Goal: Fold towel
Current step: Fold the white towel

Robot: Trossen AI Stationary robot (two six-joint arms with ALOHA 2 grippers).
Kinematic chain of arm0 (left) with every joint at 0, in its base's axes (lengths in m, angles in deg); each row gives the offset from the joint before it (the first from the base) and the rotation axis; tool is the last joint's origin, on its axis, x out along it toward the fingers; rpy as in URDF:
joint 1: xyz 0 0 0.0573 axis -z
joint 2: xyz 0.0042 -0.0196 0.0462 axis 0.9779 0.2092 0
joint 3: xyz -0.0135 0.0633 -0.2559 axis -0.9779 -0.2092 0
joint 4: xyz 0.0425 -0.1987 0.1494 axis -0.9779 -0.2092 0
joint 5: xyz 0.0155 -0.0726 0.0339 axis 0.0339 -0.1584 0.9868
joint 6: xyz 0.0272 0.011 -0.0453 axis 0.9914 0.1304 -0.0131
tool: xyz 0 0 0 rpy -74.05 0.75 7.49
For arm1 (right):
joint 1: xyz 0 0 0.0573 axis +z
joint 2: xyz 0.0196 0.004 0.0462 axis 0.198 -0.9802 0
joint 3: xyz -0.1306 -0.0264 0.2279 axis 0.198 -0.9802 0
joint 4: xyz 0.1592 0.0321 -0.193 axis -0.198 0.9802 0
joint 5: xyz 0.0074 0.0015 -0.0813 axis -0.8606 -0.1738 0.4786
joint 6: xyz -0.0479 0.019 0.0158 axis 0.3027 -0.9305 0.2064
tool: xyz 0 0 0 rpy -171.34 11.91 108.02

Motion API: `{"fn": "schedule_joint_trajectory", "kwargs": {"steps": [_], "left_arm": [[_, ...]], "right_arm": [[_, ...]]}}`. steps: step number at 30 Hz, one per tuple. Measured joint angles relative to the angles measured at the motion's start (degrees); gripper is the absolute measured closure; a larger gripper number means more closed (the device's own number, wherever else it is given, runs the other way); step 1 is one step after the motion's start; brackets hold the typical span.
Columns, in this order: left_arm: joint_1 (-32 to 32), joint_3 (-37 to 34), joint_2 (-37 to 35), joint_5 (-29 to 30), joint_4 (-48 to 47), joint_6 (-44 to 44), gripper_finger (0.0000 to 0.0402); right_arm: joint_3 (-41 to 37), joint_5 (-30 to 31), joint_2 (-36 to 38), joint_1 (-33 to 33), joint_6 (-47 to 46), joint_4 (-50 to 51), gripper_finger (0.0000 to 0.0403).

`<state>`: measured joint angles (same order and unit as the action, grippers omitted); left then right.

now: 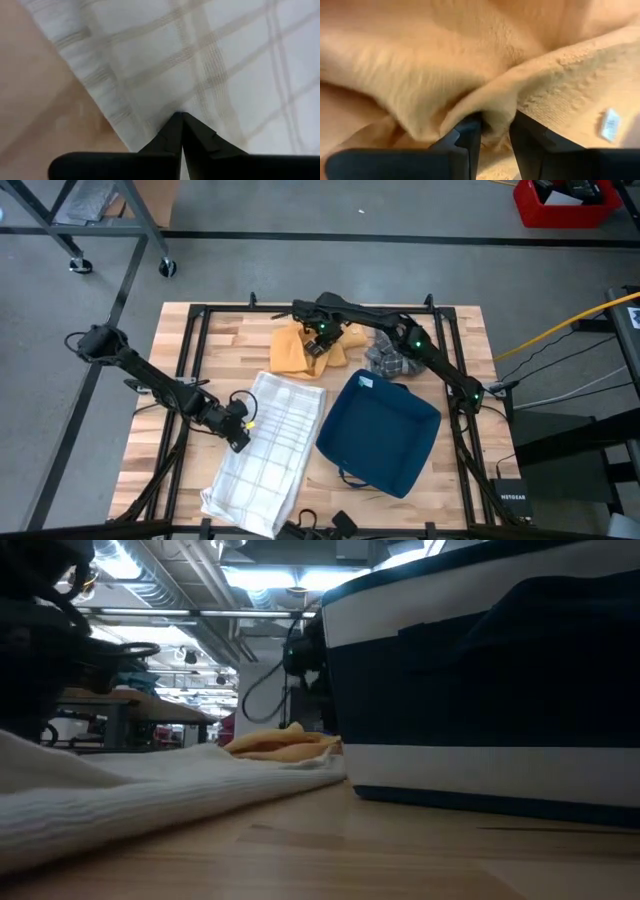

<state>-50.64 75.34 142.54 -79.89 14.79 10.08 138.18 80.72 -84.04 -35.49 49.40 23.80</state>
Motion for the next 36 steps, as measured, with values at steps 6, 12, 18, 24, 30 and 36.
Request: {"fn": "schedule_joint_trajectory", "kwargs": {"steps": [6, 12, 18, 24, 30, 36], "left_arm": [[-2.7, 0.0, -0.4, 1.4, -0.1, 1.8, 0.0398], [-3.1, 0.0, -5.0, 1.3, -0.1, 4.6, 0.0398], [-3.1, 0.0, -14.6, 1.2, 0.1, 10.1, 0.0398], [-2.5, 0.0, -24.6, 0.5, 0.0, 29.4, 0.0398], [-2.4, 0.0, -29.8, 0.5, -0.5, 32.8, 0.0398], [-2.4, 0.0, -30.1, 0.5, -2.3, 32.8, 0.0398]], "right_arm": [[0.0, -1.7, 4.9, 0.0, 0.8, -0.2, 0.0304], [0.0, -4.9, 8.5, 0.1, 1.0, 3.3, 0.0304], [0.0, -5.3, 10.9, 1.5, 4.2, 6.9, 0.0304], [0.0, -5.4, 12.1, 8.3, 9.5, 8.9, 0.0304], [0.0, -5.4, 12.1, 17.2, 10.0, 8.4, 0.0304], [0.0, -5.2, 12.1, 25.2, 9.9, 4.7, 0.0304]]}}
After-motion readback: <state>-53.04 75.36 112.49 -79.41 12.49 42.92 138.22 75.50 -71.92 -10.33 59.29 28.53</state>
